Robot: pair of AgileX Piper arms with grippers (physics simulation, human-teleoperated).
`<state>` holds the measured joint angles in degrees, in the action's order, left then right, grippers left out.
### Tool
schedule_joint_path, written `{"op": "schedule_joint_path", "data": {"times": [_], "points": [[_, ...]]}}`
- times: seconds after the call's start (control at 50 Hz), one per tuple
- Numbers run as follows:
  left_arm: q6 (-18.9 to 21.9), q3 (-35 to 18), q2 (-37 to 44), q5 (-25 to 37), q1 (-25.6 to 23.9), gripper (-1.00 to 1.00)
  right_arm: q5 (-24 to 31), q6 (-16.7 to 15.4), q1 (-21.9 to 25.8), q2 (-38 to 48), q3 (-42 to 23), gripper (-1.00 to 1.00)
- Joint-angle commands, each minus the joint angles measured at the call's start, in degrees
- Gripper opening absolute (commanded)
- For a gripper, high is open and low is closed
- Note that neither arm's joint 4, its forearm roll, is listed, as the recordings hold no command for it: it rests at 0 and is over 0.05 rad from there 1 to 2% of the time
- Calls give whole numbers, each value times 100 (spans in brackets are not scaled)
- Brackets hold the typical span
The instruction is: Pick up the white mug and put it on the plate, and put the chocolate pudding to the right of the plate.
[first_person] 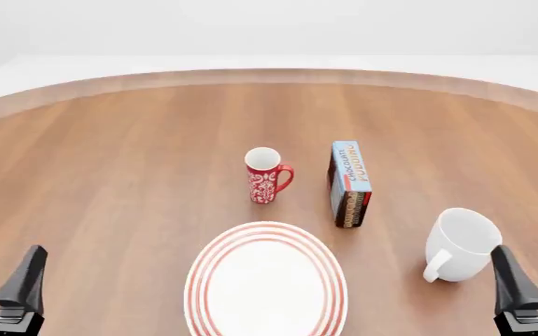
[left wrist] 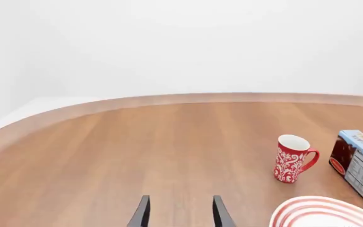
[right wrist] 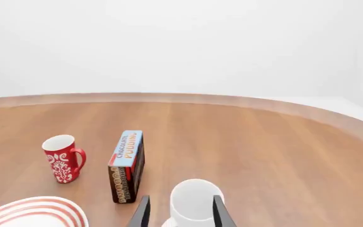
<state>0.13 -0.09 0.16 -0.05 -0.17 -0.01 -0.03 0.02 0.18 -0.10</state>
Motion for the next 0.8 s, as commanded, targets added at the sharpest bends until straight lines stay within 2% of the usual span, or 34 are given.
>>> {"op": "schedule_joint_path", "data": {"times": [0.02,0.5,0.8], "points": [[50,-17,38,-4,-66,100,-2,15,2,26,-19,100],[227,-81,104,46,-218,100,-3,45,10,-3,-25,100],[468,-299,656,-224,-458,100,-14,52,20,-1,-20,100]]}}
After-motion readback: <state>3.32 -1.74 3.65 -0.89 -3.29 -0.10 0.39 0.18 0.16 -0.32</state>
